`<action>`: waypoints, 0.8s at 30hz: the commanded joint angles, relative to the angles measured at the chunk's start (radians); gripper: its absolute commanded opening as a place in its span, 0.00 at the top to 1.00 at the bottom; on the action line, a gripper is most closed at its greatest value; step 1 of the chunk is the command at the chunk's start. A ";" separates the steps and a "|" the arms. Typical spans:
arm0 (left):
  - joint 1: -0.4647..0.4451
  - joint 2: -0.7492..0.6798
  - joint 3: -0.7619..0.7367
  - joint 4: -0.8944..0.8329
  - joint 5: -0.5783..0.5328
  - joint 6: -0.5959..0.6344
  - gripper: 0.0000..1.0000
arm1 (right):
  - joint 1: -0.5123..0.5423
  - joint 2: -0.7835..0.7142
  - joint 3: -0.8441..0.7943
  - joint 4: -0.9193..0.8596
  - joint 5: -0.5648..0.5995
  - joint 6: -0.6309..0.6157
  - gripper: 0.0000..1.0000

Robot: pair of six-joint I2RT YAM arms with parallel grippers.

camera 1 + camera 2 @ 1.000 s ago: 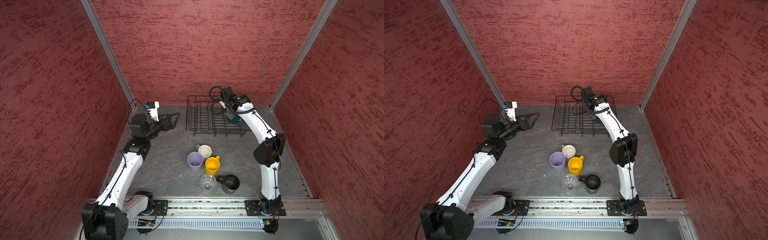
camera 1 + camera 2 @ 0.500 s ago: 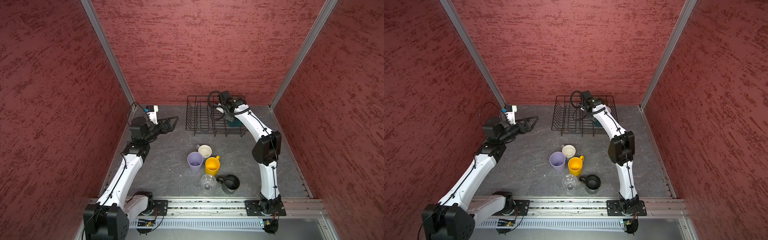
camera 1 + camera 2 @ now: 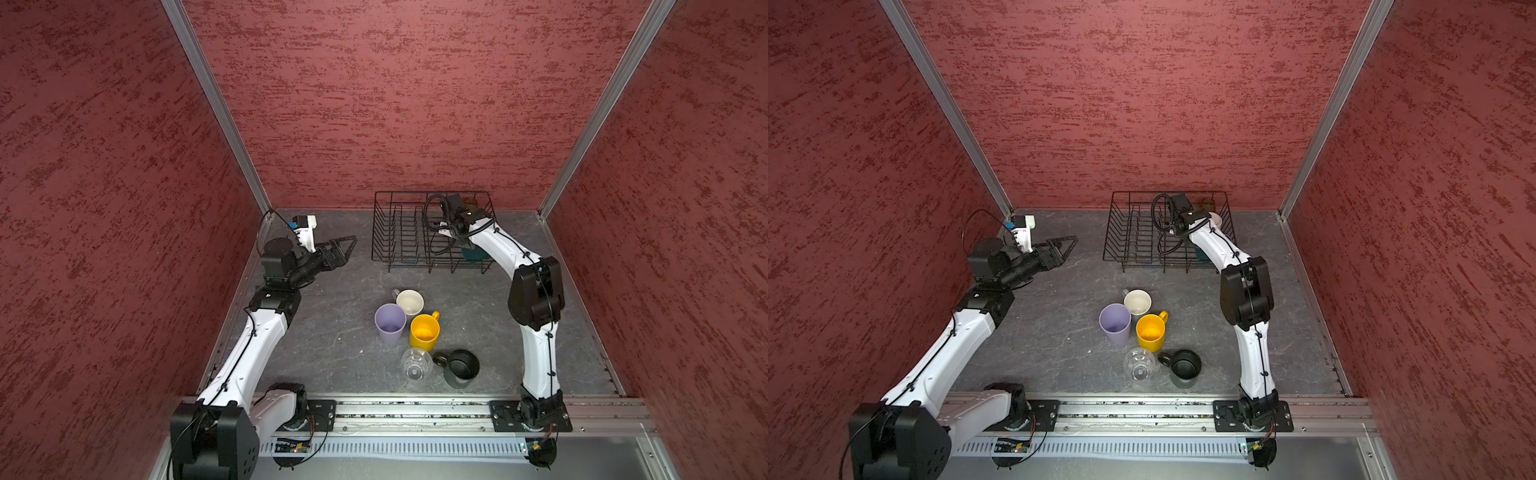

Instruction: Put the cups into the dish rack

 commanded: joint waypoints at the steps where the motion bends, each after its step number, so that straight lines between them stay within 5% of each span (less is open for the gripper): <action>1: 0.010 0.008 -0.014 0.047 0.021 -0.017 0.00 | -0.003 -0.060 -0.001 0.120 0.105 -0.127 1.00; 13: 0.018 0.016 -0.039 0.089 0.033 -0.047 0.00 | 0.010 -0.058 -0.073 0.142 0.075 -0.097 1.00; 24: 0.017 -0.013 -0.030 0.100 0.018 -0.046 0.00 | 0.017 -0.044 0.034 0.165 0.075 0.028 1.00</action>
